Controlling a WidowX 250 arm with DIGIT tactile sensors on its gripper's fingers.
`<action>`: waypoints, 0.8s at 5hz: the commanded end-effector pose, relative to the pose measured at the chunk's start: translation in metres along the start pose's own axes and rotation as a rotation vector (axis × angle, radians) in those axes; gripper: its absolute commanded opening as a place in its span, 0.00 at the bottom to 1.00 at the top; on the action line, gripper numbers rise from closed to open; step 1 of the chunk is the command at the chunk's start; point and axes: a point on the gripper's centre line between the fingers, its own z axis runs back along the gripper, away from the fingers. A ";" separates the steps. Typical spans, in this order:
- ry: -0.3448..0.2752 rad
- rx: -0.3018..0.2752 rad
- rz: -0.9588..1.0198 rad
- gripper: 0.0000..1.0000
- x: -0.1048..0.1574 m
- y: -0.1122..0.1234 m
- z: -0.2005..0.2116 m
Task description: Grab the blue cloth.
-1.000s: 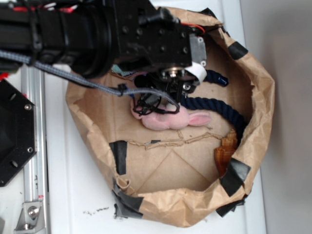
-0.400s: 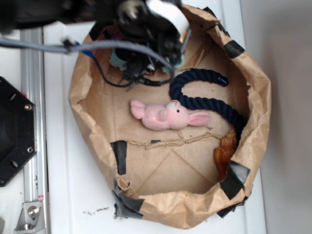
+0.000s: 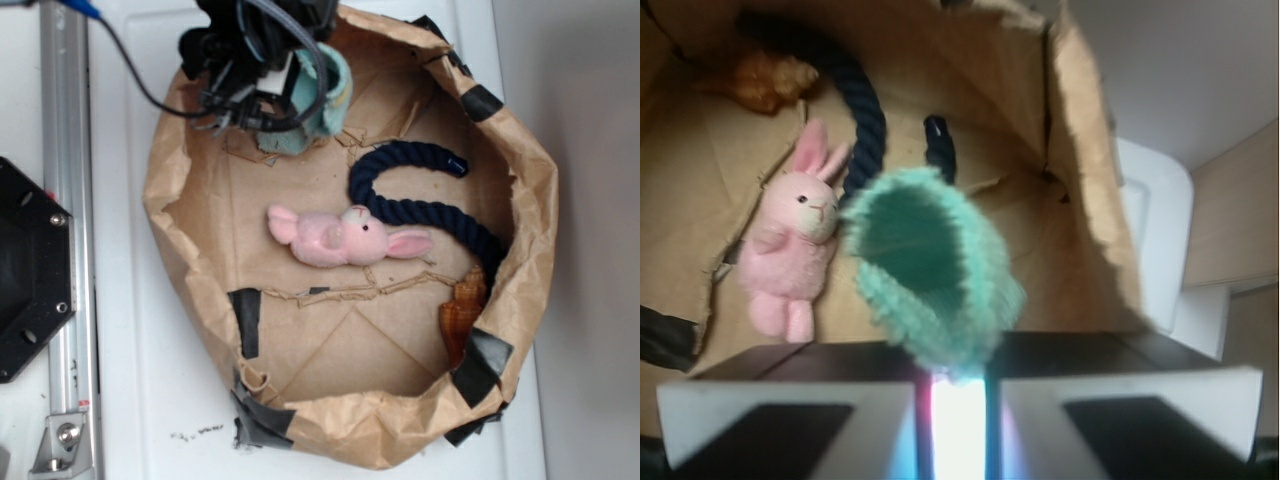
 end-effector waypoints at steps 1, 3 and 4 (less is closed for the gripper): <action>0.078 -0.001 -0.209 1.00 0.022 -0.013 -0.040; 0.161 -0.012 -0.358 1.00 0.022 -0.026 -0.070; 0.181 -0.006 -0.379 1.00 0.021 -0.023 -0.076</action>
